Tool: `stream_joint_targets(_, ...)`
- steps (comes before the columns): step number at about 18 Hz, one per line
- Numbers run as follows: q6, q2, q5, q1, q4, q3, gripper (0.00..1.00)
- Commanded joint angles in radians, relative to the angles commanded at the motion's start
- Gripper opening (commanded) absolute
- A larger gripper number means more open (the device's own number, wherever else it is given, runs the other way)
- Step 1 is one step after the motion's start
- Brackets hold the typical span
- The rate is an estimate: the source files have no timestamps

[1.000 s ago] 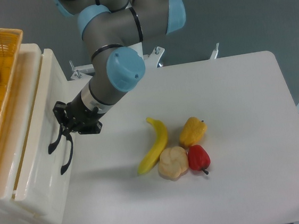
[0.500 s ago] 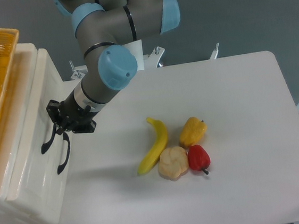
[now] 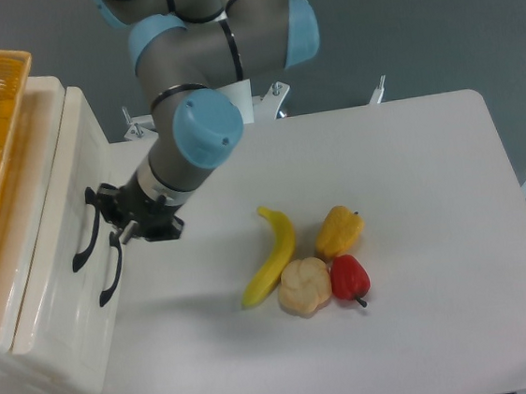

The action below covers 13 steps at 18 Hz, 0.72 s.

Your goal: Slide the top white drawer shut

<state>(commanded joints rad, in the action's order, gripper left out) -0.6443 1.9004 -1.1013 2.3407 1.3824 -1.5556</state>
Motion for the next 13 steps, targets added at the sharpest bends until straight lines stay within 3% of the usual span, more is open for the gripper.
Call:
stream_joint_targets(4, -0.006, 0.023, -0.014, 0.112, -0.124, 0.015, 0.54)
stream_joint_targets(7, -0.008, 0.045, -0.022, 0.181, -0.138, 0.038, 0.56)
stream_joint_targets(9, -0.035, 0.049, -0.041, 0.225, -0.141, 0.045, 0.65)
stream_joint_targets(10, -0.05, 0.049, -0.045, 0.242, -0.141, 0.045, 0.71)
stream_joint_targets(11, -0.067, 0.046, -0.045, 0.261, -0.141, 0.046, 0.9)
stream_joint_targets(12, -0.083, 0.045, -0.045, 0.279, -0.141, 0.048, 1.0)
stream_joint_targets(13, -0.104, 0.045, -0.046, 0.295, -0.143, 0.051, 1.0)
